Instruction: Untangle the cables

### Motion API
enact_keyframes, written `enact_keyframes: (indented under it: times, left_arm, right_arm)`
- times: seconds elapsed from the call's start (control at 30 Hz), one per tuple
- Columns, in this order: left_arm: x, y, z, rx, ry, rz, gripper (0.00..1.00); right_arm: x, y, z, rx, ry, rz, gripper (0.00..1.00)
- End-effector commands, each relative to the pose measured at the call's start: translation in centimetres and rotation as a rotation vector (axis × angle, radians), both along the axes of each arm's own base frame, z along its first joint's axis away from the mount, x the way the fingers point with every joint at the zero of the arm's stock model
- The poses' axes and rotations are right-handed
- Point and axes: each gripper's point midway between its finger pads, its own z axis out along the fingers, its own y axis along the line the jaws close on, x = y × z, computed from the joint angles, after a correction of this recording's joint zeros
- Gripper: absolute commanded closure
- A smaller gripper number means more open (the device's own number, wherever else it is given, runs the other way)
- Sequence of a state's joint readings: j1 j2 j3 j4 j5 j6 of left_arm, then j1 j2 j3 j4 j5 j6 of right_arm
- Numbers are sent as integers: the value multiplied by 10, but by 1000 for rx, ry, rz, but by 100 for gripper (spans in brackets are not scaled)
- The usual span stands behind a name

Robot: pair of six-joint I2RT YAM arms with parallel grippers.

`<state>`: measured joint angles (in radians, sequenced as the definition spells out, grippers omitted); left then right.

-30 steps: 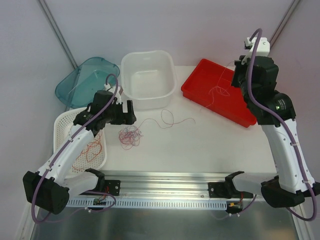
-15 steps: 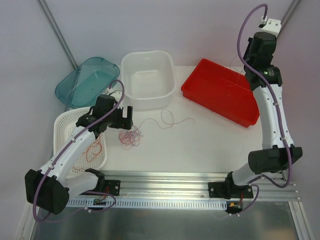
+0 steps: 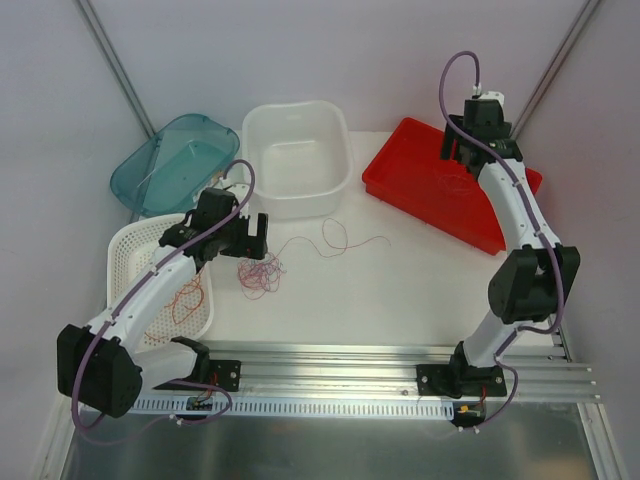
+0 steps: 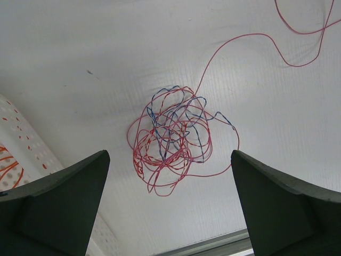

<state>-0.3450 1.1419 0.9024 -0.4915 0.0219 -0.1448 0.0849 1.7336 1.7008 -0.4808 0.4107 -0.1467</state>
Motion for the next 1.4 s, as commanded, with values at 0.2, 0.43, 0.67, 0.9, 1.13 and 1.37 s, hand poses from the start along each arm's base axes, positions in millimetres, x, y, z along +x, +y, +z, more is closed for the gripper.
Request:
enact_keyframes:
  times: [0.2, 0.43, 0.67, 0.9, 1.13, 1.37]
  left_arm:
    - [5, 2, -3, 11, 2, 7, 1]
    - [6, 0, -14, 12, 40, 7, 1]
    - [4, -2, -30, 15, 113, 19, 1]
    - [4, -4, -42, 25, 165, 18, 1]
    - [3, -6, -48, 27, 201, 10, 1]
    - [3, -8, -50, 24, 219, 3, 1]
  right_arm:
    - [-76, 141, 12, 132, 16, 562, 13]
    - [-127, 243, -59, 141, 200, 820, 14]
    - [-132, 295, -126, 189, 261, 719, 17]
    - [-129, 309, -169, 205, 273, 588, 25]
    - [-133, 304, -196, 207, 296, 424, 31]
    - [-138, 310, -216, 185, 333, 401, 35]
